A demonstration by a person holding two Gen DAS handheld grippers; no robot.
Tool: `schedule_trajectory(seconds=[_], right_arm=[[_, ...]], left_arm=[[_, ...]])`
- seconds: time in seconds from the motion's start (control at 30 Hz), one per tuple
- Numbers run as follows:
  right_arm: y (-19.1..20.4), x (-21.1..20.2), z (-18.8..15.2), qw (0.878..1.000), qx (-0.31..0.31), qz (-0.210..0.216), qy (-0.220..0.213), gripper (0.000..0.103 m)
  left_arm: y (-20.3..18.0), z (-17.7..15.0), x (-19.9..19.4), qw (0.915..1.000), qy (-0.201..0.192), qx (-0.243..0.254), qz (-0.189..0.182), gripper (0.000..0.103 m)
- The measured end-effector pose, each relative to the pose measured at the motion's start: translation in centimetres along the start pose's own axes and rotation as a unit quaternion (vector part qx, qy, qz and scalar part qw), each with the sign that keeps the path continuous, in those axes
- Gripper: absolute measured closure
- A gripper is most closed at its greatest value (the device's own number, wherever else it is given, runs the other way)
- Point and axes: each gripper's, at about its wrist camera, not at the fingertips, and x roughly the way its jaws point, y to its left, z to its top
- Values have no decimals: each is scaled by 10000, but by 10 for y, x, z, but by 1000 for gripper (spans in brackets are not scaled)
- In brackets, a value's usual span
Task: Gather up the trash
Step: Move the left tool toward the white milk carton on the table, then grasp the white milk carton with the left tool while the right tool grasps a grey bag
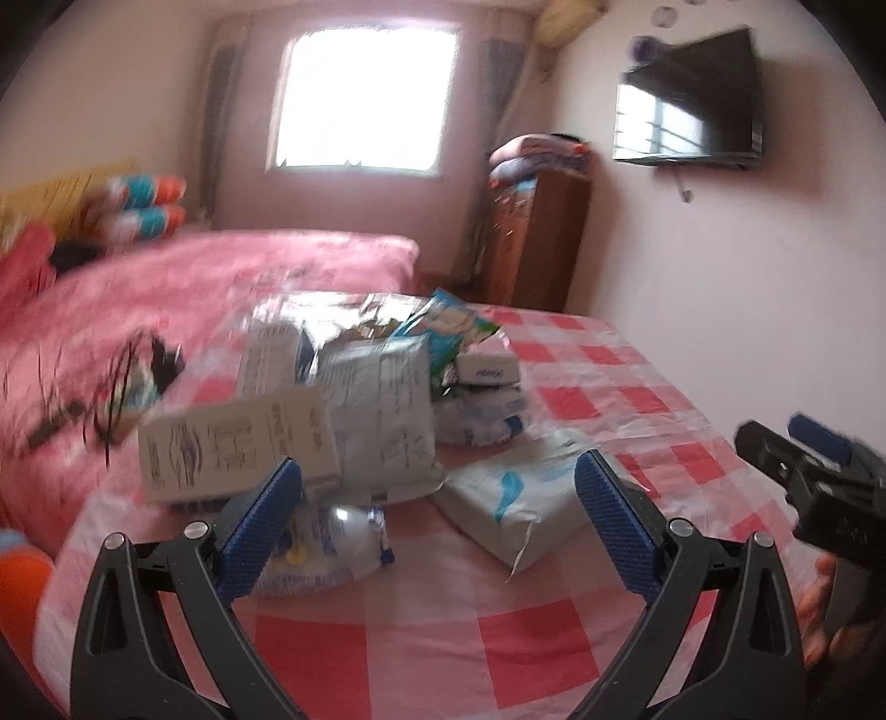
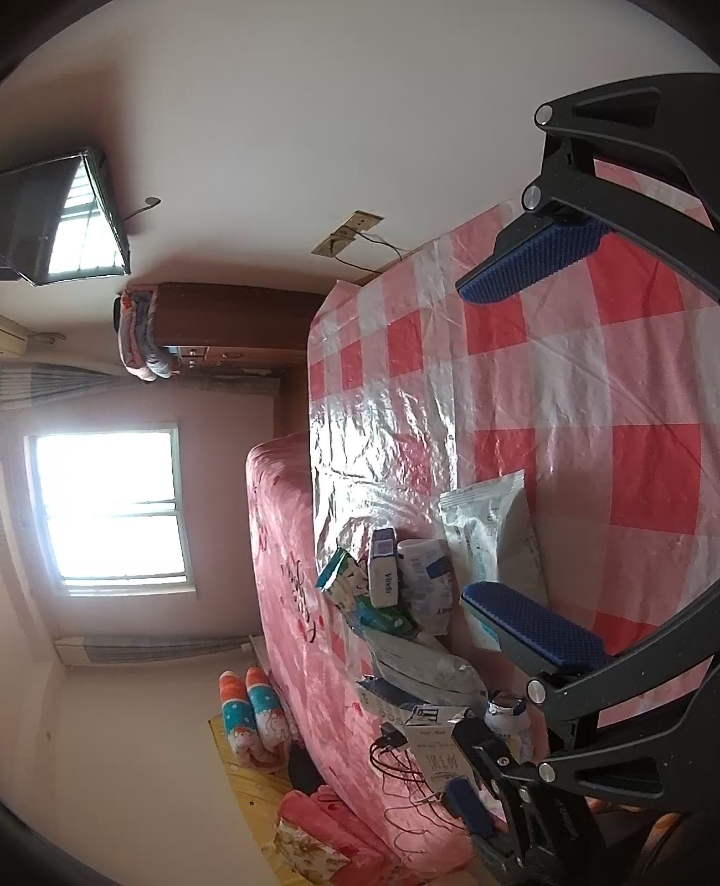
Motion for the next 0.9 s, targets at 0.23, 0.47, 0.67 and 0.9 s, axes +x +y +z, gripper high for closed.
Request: schedule_trajectory(seconds=[0.23,0.47,0.67,0.9], right_arm=[[-13,12,-8,9992,244,100,292,4],[-20,20,-15,9980,387,267,424,4],[-28,32,-19,9934,692,610,675,4],[-35,43,-22,9832,1038,1205,901,4]], left_arm=[[2,6,-1,9990,253,287,216,4],[28,5,7,9965,687,-155,449,4],[39,10,22,9939,936,-309,491,4],[67,25,38,9877,1231,-838,479,4]])
